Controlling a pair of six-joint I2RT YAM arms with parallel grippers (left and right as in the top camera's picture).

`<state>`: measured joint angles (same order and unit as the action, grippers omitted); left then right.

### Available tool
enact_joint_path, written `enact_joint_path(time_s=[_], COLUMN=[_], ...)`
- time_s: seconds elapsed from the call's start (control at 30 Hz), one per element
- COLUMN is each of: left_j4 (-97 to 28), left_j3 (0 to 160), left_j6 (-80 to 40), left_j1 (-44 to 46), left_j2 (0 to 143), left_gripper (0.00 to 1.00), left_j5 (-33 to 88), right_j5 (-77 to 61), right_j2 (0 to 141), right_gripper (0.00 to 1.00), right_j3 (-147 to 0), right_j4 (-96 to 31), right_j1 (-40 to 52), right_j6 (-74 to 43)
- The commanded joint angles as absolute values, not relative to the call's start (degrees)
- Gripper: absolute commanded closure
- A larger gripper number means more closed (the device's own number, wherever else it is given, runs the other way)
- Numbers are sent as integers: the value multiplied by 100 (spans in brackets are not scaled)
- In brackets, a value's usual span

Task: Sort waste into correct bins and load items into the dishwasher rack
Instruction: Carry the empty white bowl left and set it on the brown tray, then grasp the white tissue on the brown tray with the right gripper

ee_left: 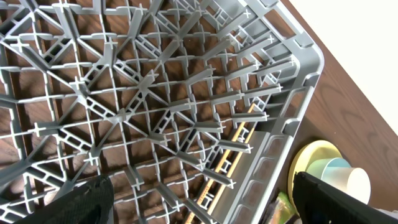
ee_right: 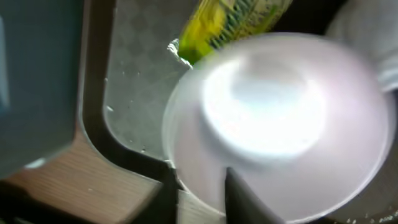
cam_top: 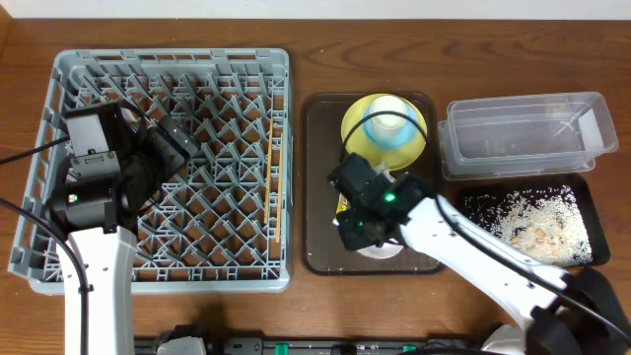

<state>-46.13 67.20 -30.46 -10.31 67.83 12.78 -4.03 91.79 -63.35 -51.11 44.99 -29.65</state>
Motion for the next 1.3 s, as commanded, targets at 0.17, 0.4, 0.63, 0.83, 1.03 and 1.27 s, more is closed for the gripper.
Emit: enact_joint_path(time_s=[0.17,0.4,0.63,0.83,1.03,1.27], left_j4=[-4626,-4626,-4626,-4626,-4626,-4626], left_j3=[6794,6794,6794,6794,6794,6794], left_j6=[-3074,-3074,-3074,-3074,-3074,-3074], left_j1=[-1055,-1055,-1055,-1055,-1055,-1055], left_j2=[6812,6810,6810,6810,6812,6810], left_gripper=[7,7,7,7,7,7], left_j5=[1286,1286,1286,1286,1286,1284], right_j5=[-281,268,318,320,491,576], right_j2=[8982,8602,8807,9179,9616,10130], right_gripper=[50,22,32,29,26,43], right_j3=[-6519,-6853,-6639,-6206,-5741,-5634], right_j4=[-5216,-5498,-5358,-4703,-3754,-3013], right_j1=[4252,3439,2727,2692,2692,2692], right_j6=[-2823,-2650,-2652,-2650,-2652,-2650])
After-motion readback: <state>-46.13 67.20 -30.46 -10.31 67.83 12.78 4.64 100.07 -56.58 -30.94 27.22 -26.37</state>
